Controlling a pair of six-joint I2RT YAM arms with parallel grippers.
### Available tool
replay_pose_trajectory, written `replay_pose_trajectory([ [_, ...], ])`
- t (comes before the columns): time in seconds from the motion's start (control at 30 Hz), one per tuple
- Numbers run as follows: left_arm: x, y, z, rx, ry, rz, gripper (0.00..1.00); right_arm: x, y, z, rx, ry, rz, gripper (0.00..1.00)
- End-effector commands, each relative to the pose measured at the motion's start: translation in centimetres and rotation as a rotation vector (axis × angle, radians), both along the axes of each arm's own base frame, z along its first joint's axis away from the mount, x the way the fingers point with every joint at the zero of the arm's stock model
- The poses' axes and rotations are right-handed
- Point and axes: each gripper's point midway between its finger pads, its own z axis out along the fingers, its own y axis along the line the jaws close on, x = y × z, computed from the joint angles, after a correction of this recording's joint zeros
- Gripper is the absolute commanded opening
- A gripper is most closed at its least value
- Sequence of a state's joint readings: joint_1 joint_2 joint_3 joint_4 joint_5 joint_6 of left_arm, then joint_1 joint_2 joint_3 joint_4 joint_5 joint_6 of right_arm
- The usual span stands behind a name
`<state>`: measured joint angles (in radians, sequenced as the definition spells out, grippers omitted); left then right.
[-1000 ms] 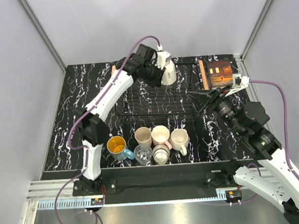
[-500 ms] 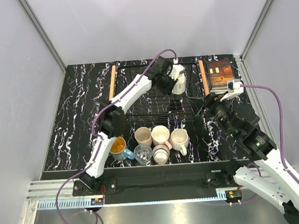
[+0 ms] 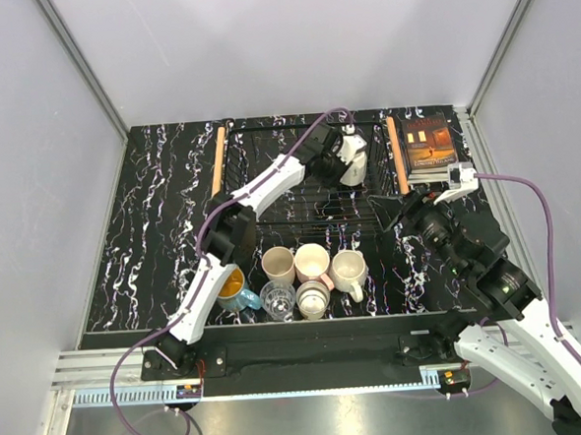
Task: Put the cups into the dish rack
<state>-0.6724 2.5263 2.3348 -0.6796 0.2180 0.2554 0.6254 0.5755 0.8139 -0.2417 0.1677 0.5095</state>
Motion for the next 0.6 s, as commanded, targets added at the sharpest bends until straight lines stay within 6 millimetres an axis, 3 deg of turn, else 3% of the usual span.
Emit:
replay_pose_trajectory([
  [0.0,3.1,-3.9,6.2,-0.140,-0.232,-0.036,0.00,0.0,-0.3,-0.2,0.018,0.013,-0.016,0.74],
  [0.27,3.7,-4.7,4.6,-0.126,-0.263,-0.037,0.00,-0.1,-0.2,-0.9,0.027,0.030,-0.013,0.73],
  [0.3,3.7,-4.7,4.6,-0.124,-0.267,-0.035,0.03,-0.1,-0.2,-1.1,0.025,0.035,-0.010,0.73],
  [0.43,3.4,-4.5,4.5,-0.113,-0.265,-0.033,0.41,0.0,0.1,-1.1,0.024,0.037,-0.003,0.73],
  [0.57,2.8,-3.7,5.4,-0.101,-0.265,-0.031,0.51,-0.1,-0.1,-0.8,0.016,0.026,-0.003,0.73],
])
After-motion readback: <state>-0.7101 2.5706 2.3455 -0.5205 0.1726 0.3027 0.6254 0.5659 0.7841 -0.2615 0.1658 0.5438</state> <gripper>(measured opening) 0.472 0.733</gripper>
